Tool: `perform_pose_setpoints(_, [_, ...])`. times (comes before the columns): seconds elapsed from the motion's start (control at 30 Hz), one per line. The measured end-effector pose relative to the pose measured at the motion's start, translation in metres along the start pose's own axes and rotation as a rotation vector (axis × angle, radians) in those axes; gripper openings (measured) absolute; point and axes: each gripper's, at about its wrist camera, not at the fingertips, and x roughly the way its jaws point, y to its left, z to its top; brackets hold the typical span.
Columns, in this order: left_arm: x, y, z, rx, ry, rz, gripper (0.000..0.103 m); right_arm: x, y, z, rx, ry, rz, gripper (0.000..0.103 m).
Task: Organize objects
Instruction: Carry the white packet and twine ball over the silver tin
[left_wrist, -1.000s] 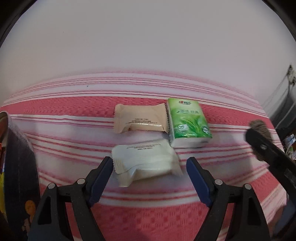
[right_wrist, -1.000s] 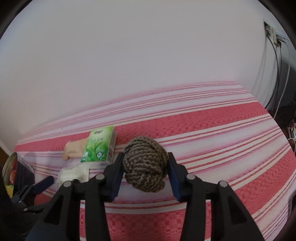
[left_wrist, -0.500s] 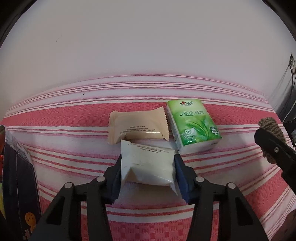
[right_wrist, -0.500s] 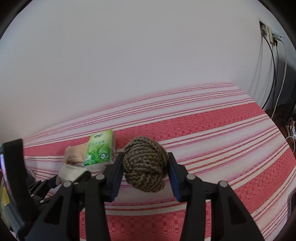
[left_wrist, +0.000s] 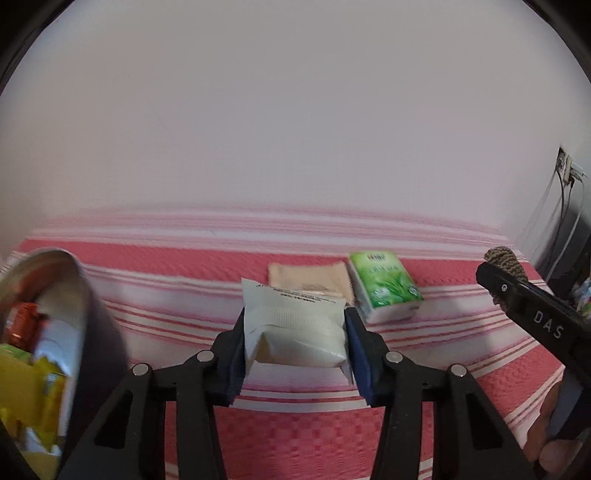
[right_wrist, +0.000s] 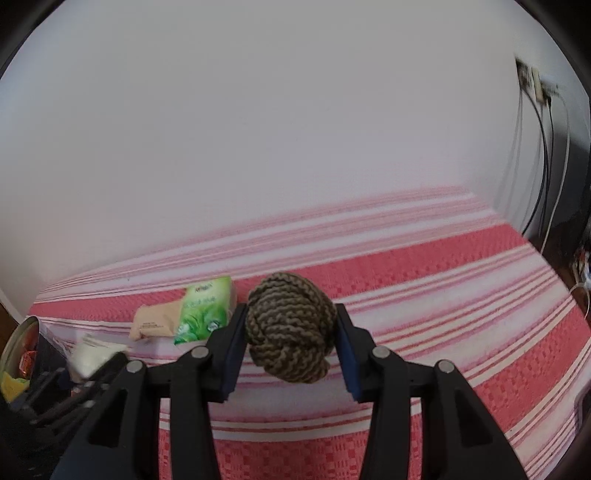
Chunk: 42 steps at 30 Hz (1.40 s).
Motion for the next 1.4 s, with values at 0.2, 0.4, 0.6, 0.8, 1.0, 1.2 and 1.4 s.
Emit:
perform_pose_setpoints(0.2, [-0.032,-0.013,-0.009,0.032,-0.048,0.065,0.05,-0.012,0.015,-0.008,-0.033,-0.079,-0.007,0.045])
perform_pose_setpoints(0.4, [-0.029,0.002,-0.009,0.037,-0.054,0.056,0.05,-0.03,0.03,-0.02,-0.035,-0.139,-0.037,0.045])
perform_pose_setpoints(0.6, [-0.036,0.007,-0.011,0.029,-0.071,0.043,0.05,-0.043,0.034,-0.031,-0.018,-0.145,-0.07,0.045])
perform_pose_setpoints(0.8, [-0.038,0.012,-0.017,0.018,-0.075,0.034,0.05,-0.055,0.038,-0.04,-0.022,-0.16,-0.099,0.045])
perform_pose_setpoints(1.0, [-0.049,0.015,-0.025,0.021,-0.084,0.02,0.05,-0.068,0.053,-0.049,-0.08,-0.195,-0.128,0.045])
perform_pose_setpoints(1.2, [-0.067,0.019,-0.029,0.034,-0.105,0.011,0.05,-0.078,0.065,-0.059,-0.102,-0.216,-0.145,0.045])
perform_pose_setpoints(1.4, [-0.083,0.03,-0.033,0.034,-0.122,0.003,0.05,-0.091,0.075,-0.07,-0.09,-0.232,-0.128,0.045])
